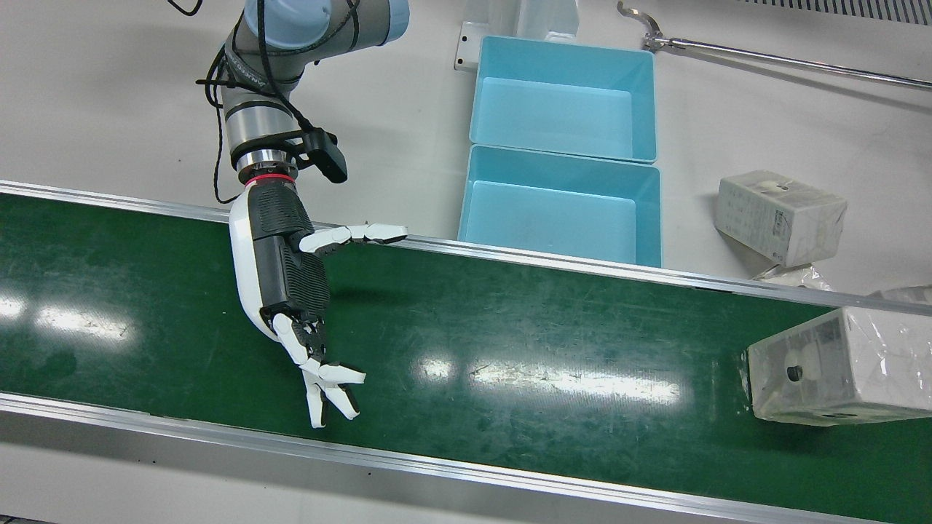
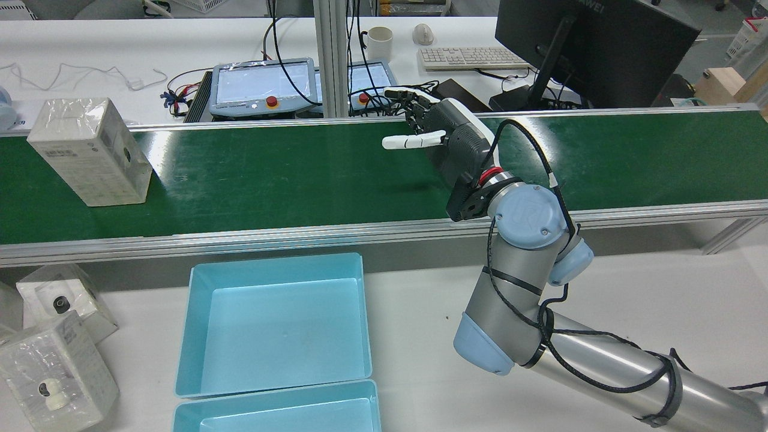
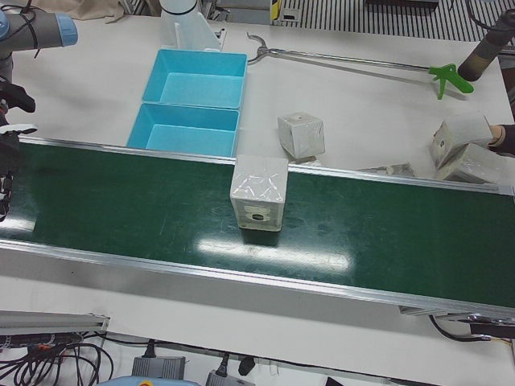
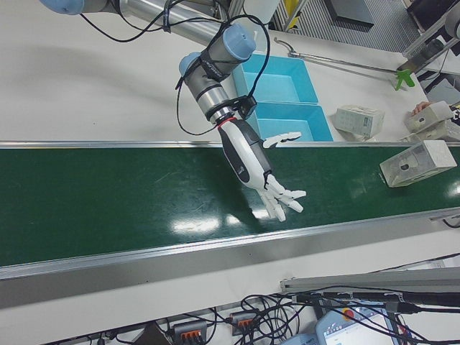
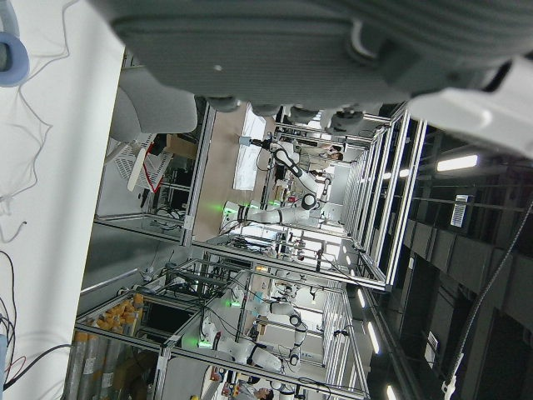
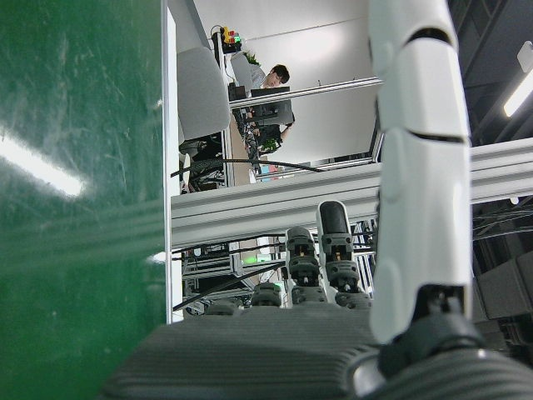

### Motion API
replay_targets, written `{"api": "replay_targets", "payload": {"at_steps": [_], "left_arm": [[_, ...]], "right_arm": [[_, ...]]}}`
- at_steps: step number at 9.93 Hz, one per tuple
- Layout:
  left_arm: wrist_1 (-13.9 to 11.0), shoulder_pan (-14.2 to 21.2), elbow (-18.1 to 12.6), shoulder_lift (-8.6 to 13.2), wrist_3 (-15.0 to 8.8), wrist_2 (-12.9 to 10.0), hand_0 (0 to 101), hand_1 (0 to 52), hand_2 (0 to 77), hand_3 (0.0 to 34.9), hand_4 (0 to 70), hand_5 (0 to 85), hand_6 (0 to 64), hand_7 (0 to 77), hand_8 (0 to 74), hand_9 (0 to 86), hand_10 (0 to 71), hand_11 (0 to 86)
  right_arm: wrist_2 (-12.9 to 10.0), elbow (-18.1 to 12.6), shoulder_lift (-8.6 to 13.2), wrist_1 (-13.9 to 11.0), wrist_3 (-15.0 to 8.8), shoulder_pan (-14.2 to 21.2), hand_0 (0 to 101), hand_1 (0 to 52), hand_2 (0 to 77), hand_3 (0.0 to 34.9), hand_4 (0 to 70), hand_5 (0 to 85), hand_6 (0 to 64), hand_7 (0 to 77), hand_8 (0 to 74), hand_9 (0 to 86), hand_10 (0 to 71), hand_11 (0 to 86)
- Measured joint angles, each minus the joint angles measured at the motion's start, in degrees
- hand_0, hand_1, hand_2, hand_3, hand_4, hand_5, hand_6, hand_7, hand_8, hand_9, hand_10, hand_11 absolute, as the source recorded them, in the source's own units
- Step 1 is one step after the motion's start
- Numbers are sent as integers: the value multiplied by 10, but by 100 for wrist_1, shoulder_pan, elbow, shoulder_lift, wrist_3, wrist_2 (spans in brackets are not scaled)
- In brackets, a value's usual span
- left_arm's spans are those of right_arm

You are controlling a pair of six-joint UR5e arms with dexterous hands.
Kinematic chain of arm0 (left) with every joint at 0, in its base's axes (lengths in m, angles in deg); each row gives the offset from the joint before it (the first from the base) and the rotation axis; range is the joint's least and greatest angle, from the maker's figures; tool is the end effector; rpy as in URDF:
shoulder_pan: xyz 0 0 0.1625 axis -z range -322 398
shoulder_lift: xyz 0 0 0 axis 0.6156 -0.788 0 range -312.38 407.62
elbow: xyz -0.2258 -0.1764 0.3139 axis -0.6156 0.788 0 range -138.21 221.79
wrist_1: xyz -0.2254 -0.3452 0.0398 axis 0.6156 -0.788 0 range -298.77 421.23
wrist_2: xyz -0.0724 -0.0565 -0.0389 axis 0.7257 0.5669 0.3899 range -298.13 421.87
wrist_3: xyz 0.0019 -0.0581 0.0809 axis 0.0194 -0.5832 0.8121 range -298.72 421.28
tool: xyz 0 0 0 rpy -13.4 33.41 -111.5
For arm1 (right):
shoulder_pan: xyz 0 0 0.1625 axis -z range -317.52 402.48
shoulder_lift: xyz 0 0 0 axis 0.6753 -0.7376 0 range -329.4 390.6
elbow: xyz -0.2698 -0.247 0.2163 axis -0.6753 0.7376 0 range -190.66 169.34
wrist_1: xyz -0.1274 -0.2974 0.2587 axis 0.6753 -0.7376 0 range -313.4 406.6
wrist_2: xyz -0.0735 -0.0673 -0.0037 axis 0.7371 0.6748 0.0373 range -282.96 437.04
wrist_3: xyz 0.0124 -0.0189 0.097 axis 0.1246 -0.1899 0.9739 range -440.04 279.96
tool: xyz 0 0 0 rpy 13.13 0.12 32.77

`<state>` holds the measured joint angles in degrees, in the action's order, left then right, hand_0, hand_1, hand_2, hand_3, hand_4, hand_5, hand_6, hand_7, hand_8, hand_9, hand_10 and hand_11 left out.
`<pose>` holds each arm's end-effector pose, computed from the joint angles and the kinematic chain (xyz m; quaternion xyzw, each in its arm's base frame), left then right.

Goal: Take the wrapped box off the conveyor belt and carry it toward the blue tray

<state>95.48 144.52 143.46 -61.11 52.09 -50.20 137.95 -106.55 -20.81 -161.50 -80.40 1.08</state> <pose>-0.2511 -0.5097 0.4723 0.0966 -0.6779 0.7281 0.0322 -0.3723 -0.5705 0.2910 -0.1794 -0.7688 0.6112 0.0574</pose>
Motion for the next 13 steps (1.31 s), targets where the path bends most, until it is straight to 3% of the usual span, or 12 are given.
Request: {"api": "replay_targets", "payload": {"at_steps": [13], "left_arm": [[0, 0, 0, 0, 0, 0, 0, 0, 11, 0, 0, 11, 5, 5, 5, 5, 5, 5]], "right_arm": [[0, -1, 3, 6, -8, 12, 490, 169, 136, 5, 125, 267, 55, 65, 5, 38, 0, 5]]}}
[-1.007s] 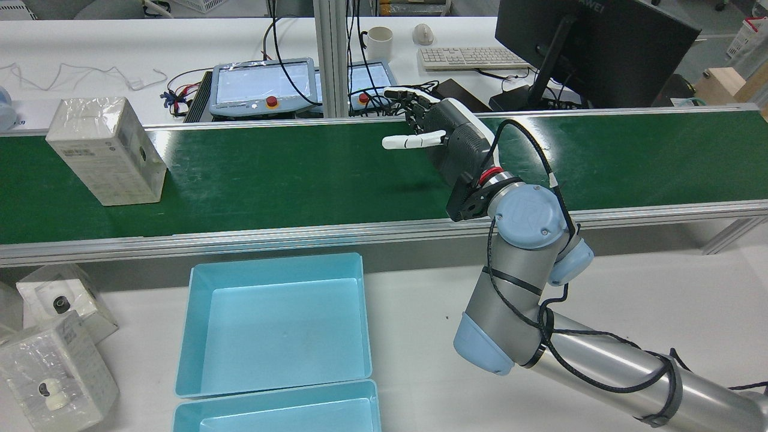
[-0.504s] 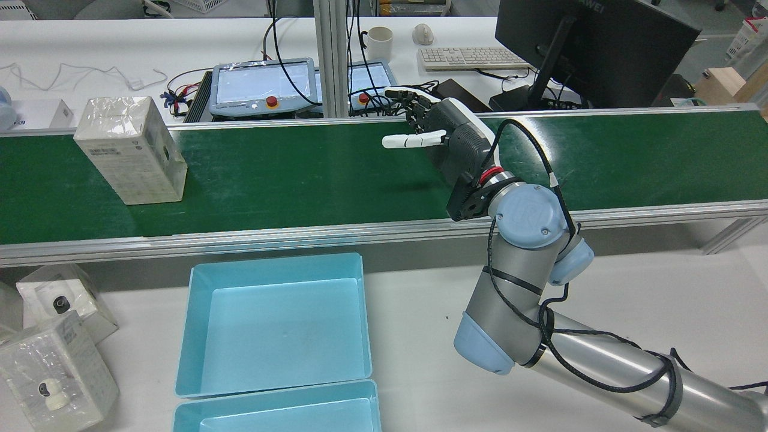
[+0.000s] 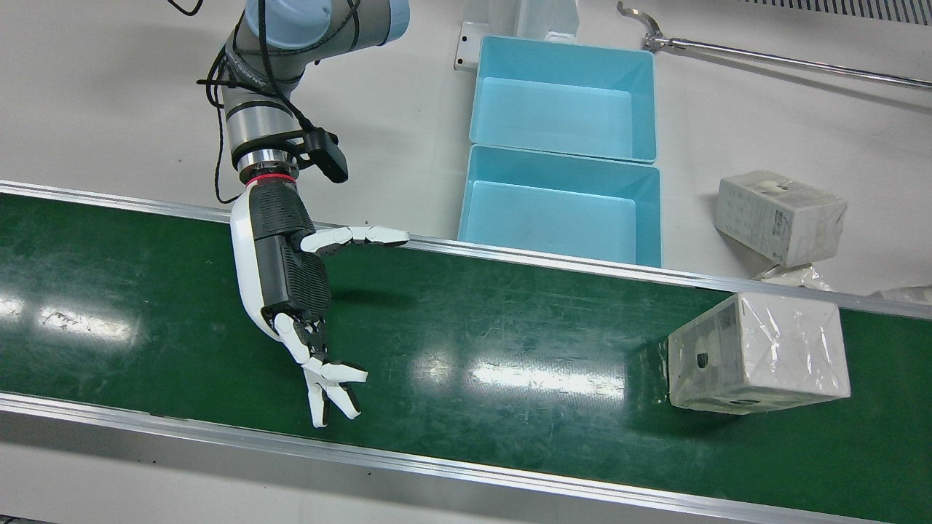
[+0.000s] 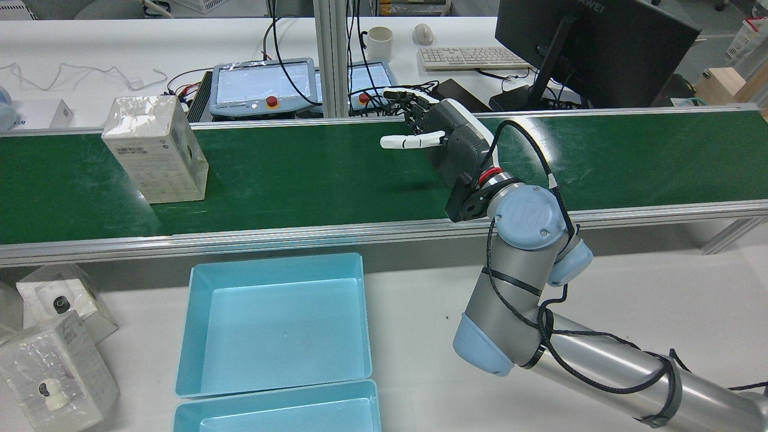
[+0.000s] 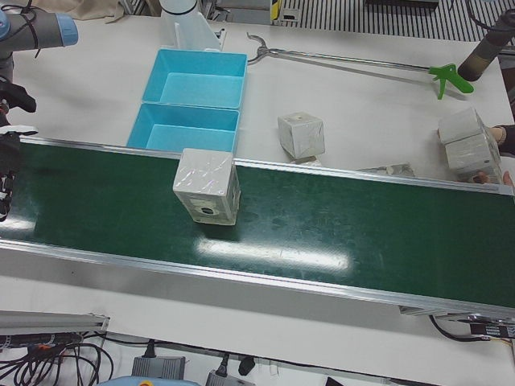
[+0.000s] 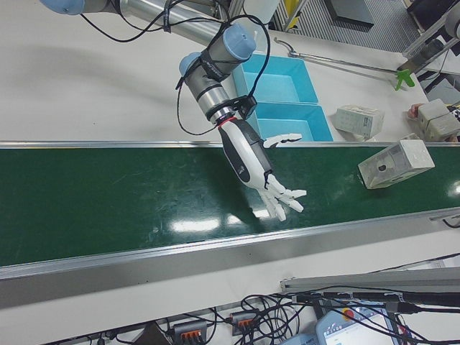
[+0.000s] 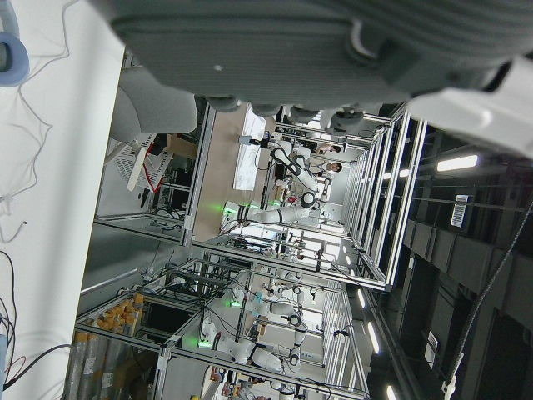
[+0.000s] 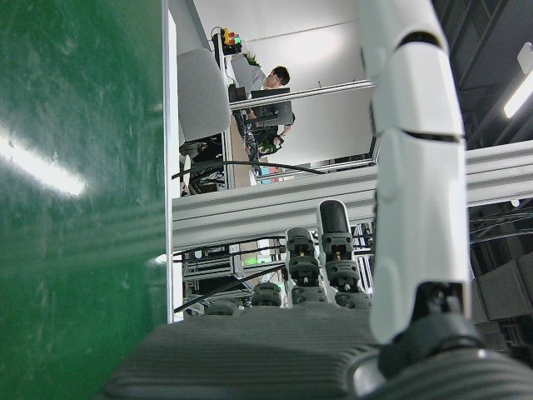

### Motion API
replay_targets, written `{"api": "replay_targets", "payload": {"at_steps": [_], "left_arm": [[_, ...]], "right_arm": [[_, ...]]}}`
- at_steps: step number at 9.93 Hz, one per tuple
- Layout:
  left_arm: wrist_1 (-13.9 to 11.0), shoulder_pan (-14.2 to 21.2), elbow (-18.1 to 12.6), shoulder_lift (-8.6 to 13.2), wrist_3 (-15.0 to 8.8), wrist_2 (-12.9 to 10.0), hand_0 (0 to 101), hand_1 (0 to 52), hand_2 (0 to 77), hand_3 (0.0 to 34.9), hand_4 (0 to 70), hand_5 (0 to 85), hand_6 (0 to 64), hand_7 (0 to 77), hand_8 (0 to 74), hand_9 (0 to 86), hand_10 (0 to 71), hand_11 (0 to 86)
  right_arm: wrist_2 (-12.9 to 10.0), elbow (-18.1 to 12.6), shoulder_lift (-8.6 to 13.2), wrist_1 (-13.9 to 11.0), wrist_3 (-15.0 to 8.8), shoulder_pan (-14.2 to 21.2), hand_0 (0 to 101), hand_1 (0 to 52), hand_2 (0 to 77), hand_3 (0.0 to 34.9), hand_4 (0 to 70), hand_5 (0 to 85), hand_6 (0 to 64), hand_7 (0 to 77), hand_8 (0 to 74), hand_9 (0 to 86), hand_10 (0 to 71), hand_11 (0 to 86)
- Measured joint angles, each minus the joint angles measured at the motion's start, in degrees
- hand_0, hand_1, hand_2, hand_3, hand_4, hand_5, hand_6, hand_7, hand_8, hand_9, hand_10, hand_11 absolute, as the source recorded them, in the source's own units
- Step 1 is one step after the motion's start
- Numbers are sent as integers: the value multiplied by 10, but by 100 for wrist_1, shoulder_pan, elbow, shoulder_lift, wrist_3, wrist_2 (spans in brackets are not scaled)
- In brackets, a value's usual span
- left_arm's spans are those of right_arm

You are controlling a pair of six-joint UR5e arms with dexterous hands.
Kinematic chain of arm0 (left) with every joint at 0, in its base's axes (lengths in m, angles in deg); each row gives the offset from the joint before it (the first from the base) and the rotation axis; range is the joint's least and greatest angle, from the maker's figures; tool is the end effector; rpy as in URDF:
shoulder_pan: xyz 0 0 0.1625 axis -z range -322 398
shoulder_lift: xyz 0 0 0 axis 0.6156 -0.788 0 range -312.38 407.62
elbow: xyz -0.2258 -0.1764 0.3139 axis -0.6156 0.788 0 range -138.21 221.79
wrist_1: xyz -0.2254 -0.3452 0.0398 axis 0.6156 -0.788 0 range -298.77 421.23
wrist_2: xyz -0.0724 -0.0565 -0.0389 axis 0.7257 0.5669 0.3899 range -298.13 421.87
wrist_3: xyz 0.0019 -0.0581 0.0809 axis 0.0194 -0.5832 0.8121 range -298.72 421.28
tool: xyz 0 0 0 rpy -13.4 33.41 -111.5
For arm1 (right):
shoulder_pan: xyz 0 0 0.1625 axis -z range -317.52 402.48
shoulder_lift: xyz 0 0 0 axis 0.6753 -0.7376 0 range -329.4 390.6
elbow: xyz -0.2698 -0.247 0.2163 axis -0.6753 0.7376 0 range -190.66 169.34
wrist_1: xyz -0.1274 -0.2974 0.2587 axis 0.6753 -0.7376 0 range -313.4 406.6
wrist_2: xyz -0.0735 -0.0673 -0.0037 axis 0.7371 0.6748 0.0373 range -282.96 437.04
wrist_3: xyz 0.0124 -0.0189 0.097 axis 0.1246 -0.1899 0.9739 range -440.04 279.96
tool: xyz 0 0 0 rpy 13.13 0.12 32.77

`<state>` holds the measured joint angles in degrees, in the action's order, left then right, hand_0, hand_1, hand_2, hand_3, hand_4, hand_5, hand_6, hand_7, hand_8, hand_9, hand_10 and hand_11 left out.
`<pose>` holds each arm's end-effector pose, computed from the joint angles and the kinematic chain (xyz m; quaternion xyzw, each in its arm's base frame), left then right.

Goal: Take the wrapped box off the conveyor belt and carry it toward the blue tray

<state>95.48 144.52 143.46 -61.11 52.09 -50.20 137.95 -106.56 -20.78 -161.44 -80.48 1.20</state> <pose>-0.2511 -0.5097 0.4723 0.0966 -0.6779 0.7281 0.0322 -0.3736 -0.5698 0.2905 -0.1800 -0.7691 0.6105 0.0580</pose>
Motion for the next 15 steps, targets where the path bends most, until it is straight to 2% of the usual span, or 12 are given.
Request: {"api": "replay_targets", "payload": {"at_steps": [1, 2, 8, 9, 12, 15], "left_arm": [[0, 0, 0, 0, 0, 0, 0, 0, 5, 0, 0, 11, 5, 5, 5, 0, 5, 5], [0, 0, 0, 0, 0, 0, 0, 0, 5, 0, 0, 11, 5, 5, 5, 5, 5, 5], [0, 0, 0, 0, 0, 0, 0, 0, 11, 0, 0, 11, 5, 5, 5, 5, 5, 5], [0, 0, 0, 0, 0, 0, 0, 0, 11, 0, 0, 11, 5, 5, 5, 5, 5, 5], [0, 0, 0, 0, 0, 0, 0, 0, 5, 0, 0, 11, 5, 5, 5, 0, 5, 5], [0, 0, 0, 0, 0, 0, 0, 0, 11, 0, 0, 11, 5, 5, 5, 5, 5, 5]], "right_arm": [[0, -2, 2, 0, 1, 2, 490, 169, 136, 5, 125, 267, 55, 65, 5, 38, 0, 5], [0, -4, 4, 0, 4, 4, 495, 191, 147, 6, 125, 267, 55, 65, 5, 27, 0, 5], [0, -8, 12, 6, 0, 12, 499, 191, 158, 0, 120, 267, 55, 65, 0, 22, 0, 5], [2, -6, 12, 46, -12, 32, 500, 175, 164, 0, 125, 240, 55, 65, 11, 27, 0, 5], [23, 3, 9, 262, -110, 84, 500, 180, 164, 0, 136, 262, 71, 76, 11, 27, 0, 5], [34, 49, -2, 311, -182, 98, 500, 185, 164, 0, 136, 262, 71, 71, 11, 38, 0, 11]]}}
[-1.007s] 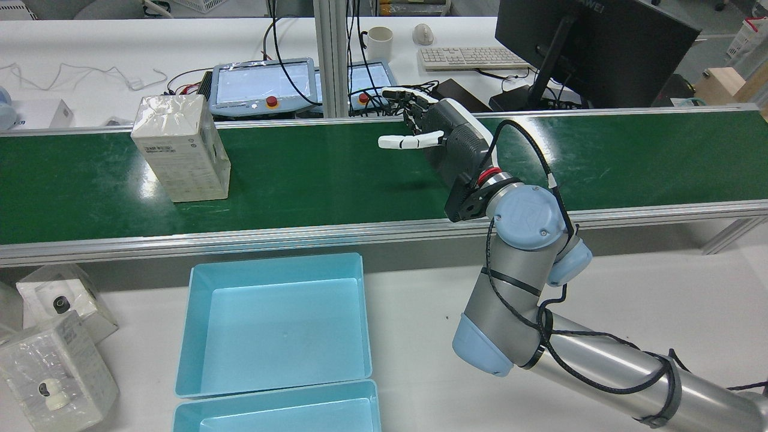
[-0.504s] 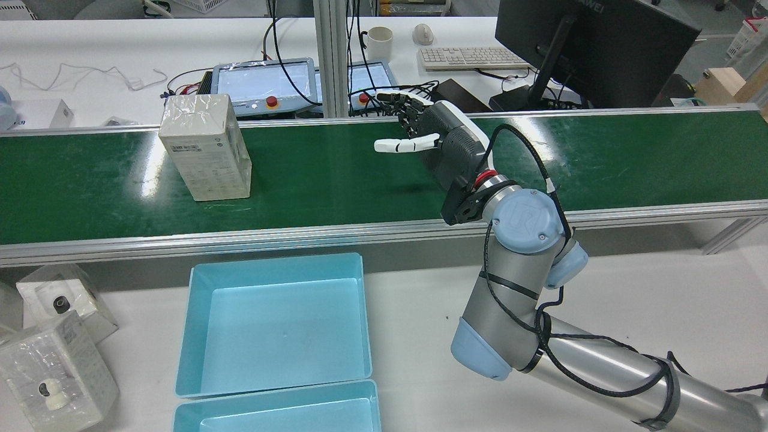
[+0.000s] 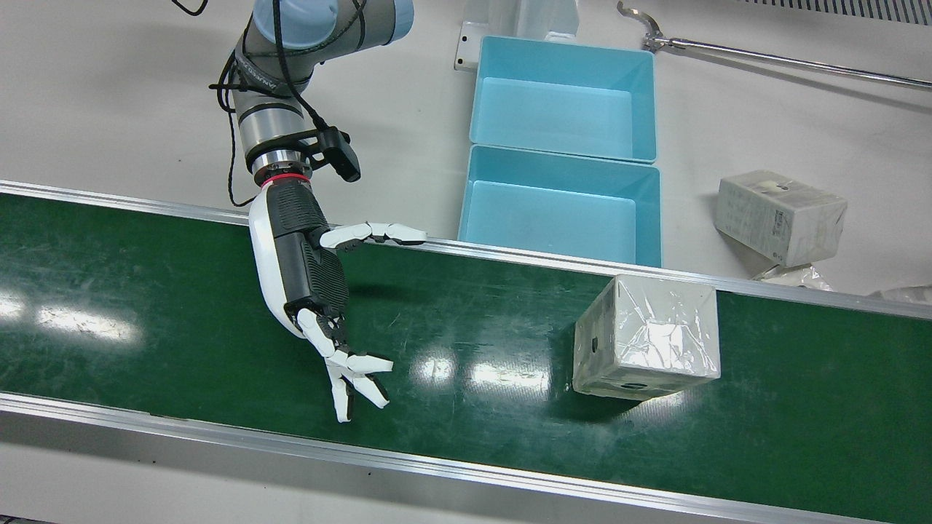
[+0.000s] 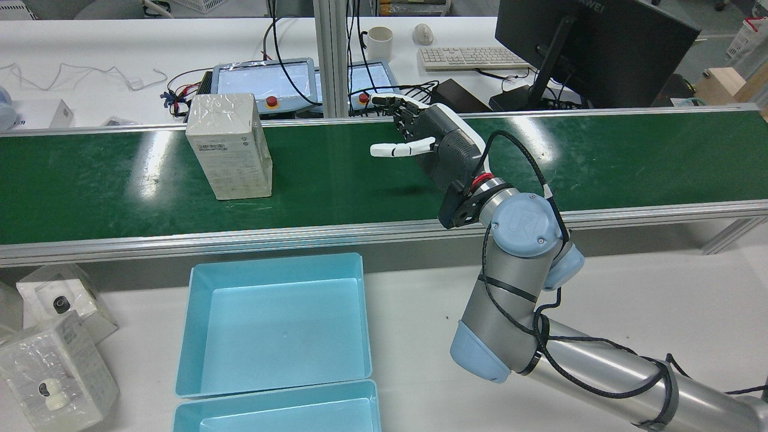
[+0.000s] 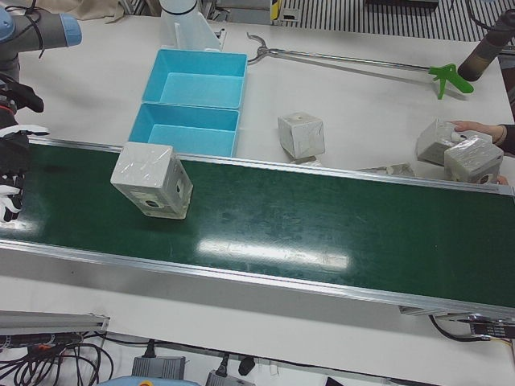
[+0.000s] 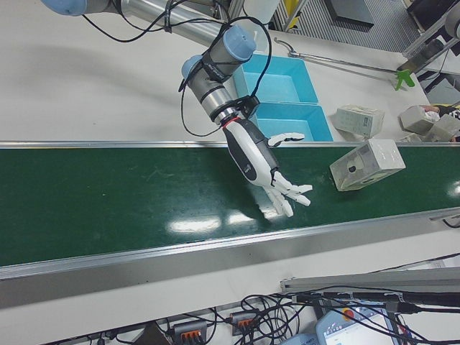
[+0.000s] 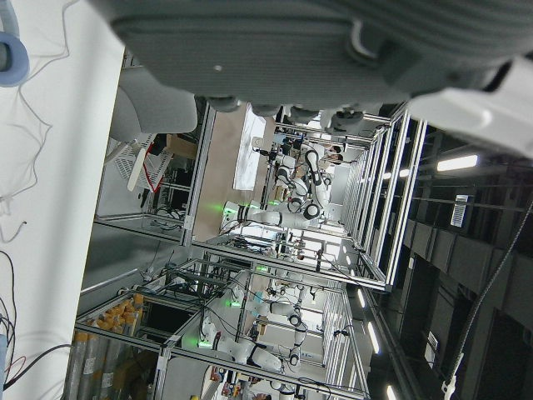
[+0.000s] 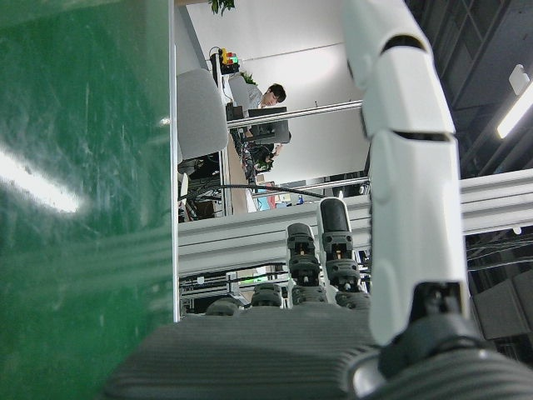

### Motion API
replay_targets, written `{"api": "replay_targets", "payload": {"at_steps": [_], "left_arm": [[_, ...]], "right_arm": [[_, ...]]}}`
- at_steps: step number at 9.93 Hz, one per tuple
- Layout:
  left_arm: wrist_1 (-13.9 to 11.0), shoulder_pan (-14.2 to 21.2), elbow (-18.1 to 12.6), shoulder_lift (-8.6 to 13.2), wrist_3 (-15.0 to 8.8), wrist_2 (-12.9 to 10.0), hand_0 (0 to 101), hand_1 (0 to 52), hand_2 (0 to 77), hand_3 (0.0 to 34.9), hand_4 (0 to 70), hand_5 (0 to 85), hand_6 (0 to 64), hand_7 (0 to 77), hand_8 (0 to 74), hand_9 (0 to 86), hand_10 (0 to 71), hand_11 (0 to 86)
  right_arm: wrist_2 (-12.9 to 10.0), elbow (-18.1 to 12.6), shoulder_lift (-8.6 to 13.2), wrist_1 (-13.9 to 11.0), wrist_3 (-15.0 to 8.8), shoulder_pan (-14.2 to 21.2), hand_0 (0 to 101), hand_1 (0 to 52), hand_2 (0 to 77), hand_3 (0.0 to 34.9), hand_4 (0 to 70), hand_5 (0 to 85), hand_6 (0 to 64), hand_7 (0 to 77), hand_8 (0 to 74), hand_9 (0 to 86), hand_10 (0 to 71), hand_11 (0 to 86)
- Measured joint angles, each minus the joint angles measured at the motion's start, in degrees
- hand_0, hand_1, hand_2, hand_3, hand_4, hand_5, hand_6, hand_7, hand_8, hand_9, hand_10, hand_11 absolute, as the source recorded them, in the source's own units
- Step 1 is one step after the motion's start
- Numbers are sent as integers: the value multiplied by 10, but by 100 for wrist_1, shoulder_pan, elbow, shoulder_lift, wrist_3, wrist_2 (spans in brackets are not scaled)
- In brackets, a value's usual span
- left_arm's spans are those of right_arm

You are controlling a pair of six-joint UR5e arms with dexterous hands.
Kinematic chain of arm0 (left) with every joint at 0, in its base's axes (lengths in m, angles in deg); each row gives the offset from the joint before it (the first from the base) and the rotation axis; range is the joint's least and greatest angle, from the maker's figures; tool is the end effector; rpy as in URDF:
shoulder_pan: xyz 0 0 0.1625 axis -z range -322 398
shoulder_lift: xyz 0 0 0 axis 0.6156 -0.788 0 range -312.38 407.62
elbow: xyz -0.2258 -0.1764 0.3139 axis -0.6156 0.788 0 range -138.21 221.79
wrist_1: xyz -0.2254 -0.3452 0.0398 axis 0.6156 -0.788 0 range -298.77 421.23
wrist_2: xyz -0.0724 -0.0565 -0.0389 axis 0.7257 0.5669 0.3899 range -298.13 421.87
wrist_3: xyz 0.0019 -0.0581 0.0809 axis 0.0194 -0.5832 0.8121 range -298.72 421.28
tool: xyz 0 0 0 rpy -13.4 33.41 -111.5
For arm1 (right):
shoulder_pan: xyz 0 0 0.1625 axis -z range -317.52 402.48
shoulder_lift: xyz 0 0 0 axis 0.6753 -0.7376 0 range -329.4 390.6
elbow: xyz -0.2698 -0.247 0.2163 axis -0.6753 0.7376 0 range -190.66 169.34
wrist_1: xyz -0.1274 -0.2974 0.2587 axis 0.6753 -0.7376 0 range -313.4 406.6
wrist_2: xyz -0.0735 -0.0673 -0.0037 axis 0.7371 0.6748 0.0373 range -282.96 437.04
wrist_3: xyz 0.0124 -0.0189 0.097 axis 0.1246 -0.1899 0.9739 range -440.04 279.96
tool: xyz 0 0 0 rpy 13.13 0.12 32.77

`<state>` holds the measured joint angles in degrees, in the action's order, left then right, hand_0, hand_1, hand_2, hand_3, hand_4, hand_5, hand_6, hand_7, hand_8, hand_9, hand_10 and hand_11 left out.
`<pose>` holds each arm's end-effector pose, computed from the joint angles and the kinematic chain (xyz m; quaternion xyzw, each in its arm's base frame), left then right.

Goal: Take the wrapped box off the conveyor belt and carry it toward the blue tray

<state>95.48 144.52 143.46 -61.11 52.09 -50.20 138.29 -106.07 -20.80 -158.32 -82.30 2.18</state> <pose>-0.2511 -0.5097 0.4723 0.0966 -0.6779 0.7281 0.0322 -0.3880 -0.5666 0.2878 -0.1856 -0.7803 0.5937 0.0644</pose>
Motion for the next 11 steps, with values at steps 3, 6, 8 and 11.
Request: {"api": "replay_targets", "payload": {"at_steps": [3, 6, 8, 11], "left_arm": [[0, 0, 0, 0, 0, 0, 0, 0, 5, 0, 0, 11, 5, 5, 5, 0, 5, 5], [0, 0, 0, 0, 0, 0, 0, 0, 11, 0, 0, 11, 5, 5, 5, 5, 5, 5], [0, 0, 0, 0, 0, 0, 0, 0, 5, 0, 0, 11, 5, 5, 5, 5, 5, 5], [0, 0, 0, 0, 0, 0, 0, 0, 11, 0, 0, 11, 5, 5, 5, 0, 5, 5]], "right_arm": [[1, 40, 12, 7, -34, 2, 500, 185, 164, 0, 136, 262, 65, 76, 11, 38, 0, 5], [1, 40, 15, 5, -31, -16, 499, 185, 153, 0, 136, 262, 65, 76, 5, 38, 0, 5], [1, 40, 16, 5, -29, -20, 500, 180, 153, 0, 136, 262, 65, 76, 11, 38, 0, 5], [1, 37, 21, 5, -36, -20, 500, 185, 153, 0, 136, 262, 65, 71, 11, 38, 0, 11]]}}
